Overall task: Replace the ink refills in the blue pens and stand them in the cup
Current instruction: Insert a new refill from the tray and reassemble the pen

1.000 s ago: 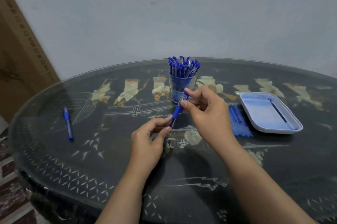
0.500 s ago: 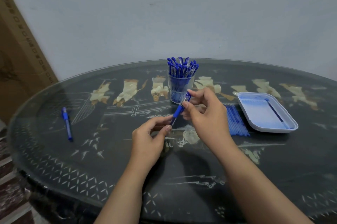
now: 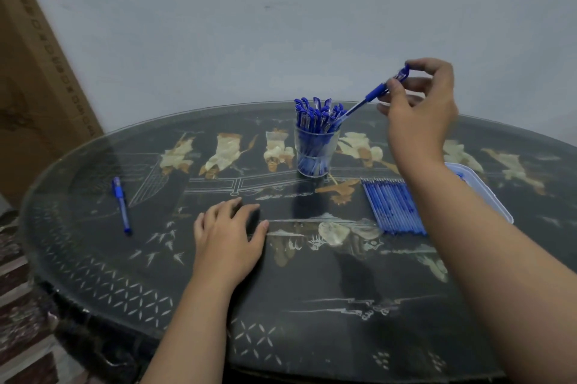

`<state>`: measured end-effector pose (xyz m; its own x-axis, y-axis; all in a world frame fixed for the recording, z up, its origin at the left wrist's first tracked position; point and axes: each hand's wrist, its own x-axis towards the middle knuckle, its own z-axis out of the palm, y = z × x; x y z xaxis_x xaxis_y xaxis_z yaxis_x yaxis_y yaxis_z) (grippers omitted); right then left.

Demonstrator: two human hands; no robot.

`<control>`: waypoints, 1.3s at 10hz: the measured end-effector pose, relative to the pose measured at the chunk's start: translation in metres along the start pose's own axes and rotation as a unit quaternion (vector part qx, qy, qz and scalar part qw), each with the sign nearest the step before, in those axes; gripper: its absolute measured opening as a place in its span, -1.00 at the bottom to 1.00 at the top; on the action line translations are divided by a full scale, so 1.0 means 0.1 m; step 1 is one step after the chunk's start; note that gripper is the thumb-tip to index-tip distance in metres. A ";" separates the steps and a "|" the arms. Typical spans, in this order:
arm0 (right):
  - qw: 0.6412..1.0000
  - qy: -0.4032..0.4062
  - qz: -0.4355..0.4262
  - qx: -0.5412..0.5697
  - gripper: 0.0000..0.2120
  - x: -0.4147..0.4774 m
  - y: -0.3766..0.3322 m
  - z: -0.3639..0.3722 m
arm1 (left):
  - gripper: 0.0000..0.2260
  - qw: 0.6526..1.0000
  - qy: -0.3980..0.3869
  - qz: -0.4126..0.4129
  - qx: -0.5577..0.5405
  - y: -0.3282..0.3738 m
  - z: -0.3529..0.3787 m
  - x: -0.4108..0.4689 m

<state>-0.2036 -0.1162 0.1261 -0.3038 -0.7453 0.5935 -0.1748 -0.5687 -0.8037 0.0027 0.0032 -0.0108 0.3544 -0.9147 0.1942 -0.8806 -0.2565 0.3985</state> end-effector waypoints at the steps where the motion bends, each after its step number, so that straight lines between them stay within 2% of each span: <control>1: 1.000 -0.008 -0.012 -0.022 -0.77 0.05 0.06 0.06 | -0.63 1.000 0.008 0.000 -0.002 0.01 0.00 0.01; 4: 0.985 -0.069 -0.098 -0.122 -0.82 0.17 0.26 0.20 | -0.62 1.000 0.007 -0.001 0.001 0.01 0.01 0.01; 6: 0.949 -0.159 -0.179 -0.207 -0.84 0.17 0.38 0.37 | -0.63 1.000 0.010 -0.003 0.000 0.01 0.00 0.01; 8: 0.929 -0.209 -0.133 -0.276 -0.91 0.09 0.61 0.40 | -0.64 1.000 0.010 -0.002 0.001 0.02 0.00 0.01; 9: 0.933 -0.195 -0.094 -0.289 -0.91 0.06 0.67 0.38 | -0.65 1.000 0.010 -0.002 -0.001 0.01 0.00 0.01; 13: 0.955 -0.184 0.041 -0.229 -0.79 0.04 0.59 0.36 | -0.65 1.000 0.010 -0.004 -0.002 0.01 0.01 0.02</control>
<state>-0.1814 -0.1648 0.0827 0.0011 -0.9002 0.4354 -0.5819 -0.3547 -0.7319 0.0023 0.0007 -0.0107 0.3666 -0.9067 0.2085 -0.8770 -0.2619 0.4028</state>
